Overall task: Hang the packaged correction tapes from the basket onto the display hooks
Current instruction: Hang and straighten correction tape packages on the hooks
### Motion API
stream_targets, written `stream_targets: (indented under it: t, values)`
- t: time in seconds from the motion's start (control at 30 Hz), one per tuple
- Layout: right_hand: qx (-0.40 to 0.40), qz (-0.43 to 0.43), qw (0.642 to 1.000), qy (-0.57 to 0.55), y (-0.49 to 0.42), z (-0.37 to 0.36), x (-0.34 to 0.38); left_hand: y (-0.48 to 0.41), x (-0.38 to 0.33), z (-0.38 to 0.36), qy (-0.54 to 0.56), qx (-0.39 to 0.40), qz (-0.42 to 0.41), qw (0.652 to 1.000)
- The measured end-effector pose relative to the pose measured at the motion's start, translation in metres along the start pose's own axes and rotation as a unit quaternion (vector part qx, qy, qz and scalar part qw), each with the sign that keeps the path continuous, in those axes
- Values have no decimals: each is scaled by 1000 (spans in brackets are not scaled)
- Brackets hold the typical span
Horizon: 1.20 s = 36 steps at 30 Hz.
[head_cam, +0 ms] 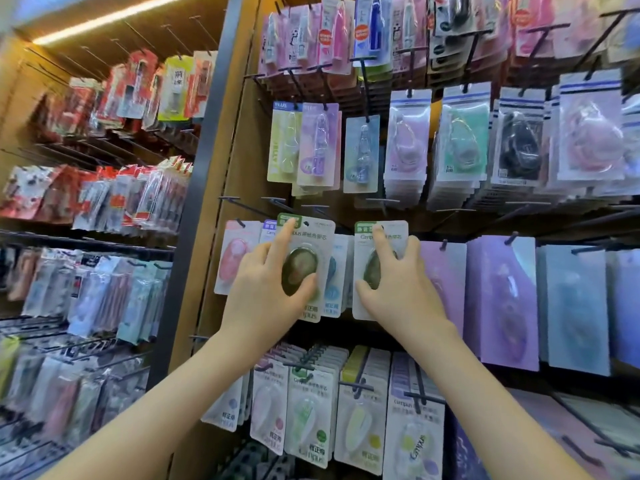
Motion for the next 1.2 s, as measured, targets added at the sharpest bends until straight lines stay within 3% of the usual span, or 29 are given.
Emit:
stream_targets:
  t: [0.4,0.63,0.73,0.87,1.0,1.1,1.2]
  values:
    - [42,36,997,62,4,-2,-9,8,5,-29,21,67,1,998]
    - [109,16,991,76,-3,-5,-20,-2,-9,-37,47,41,-1,998]
    - [27,33,999,-1,8,1,-19,-6,-24,-44,81,58,-14,995]
    - [-86,62,994,-23,25,13,-24,-11,-43,-61,87,70,-18,994]
    - [-123,74,989,-23,28,23,-39,-16,-54,-77,56,87,8,995]
    - [-149,81,984,47,27,26,-53,-15,-57,-84,30,99,17,995]
    - [-88,41,989,107,27,25,-66,-11,-60,-86,20,94,25,995]
Point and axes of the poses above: each hand's wrist, its own y-axis away from the middle knuckle, its own z-axis out of the back of the hand, x = y × z, the point moved 2 cm from there along -y, towards the middle knuckle, and after that the axes turned 9 degrees about -x, right-handed, at the moved point
